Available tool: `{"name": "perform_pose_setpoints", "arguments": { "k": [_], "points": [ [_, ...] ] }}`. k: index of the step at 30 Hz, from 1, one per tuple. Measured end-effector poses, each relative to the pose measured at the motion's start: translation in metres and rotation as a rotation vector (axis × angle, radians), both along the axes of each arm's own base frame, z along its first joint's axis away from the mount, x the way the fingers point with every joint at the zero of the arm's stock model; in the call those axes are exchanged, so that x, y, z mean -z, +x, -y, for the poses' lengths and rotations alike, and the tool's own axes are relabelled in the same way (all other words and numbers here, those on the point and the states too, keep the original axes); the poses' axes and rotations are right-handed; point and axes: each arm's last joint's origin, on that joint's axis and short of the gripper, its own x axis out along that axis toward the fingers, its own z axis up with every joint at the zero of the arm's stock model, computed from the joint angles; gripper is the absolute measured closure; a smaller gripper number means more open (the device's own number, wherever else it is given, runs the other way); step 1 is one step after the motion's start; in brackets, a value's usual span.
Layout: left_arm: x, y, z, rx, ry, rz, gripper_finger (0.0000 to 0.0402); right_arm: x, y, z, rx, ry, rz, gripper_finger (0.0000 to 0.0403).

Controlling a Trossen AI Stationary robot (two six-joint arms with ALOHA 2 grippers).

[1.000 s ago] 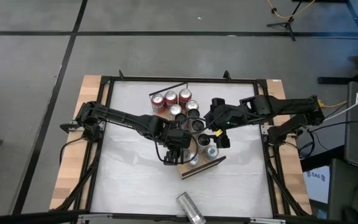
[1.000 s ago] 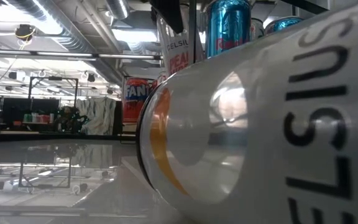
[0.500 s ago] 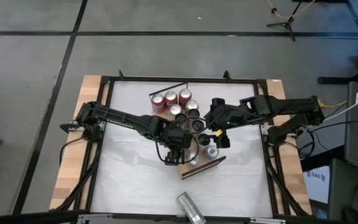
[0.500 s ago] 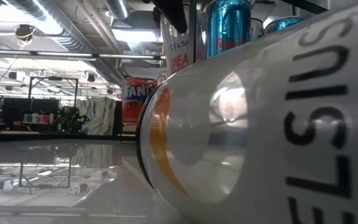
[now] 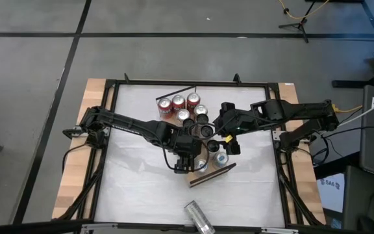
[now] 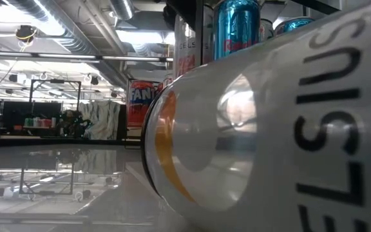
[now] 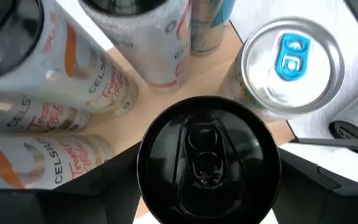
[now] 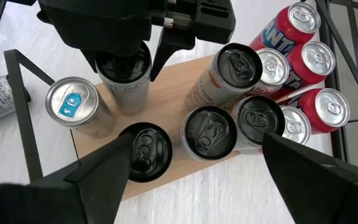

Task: Place canned beverage on shelf
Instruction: Align the red soda can with the other red soda can

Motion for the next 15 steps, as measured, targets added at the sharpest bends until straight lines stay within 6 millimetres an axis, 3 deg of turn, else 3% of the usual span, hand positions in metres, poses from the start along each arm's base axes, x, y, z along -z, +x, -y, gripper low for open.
{"name": "perform_pose_setpoints", "arguments": {
  "k": [9,15],
  "points": [
    [-0.0004,0.0007,-0.0001,0.000,0.001,0.009,0.0118,0.0000,0.0000,0.0000,0.000,0.000,0.000,0.0049],
    [-0.0007,0.0007,-0.0001,0.000,0.002,0.011,0.0069,0.0000,0.0000,0.0000,0.000,0.000,0.000,0.0049]
  ]
}}
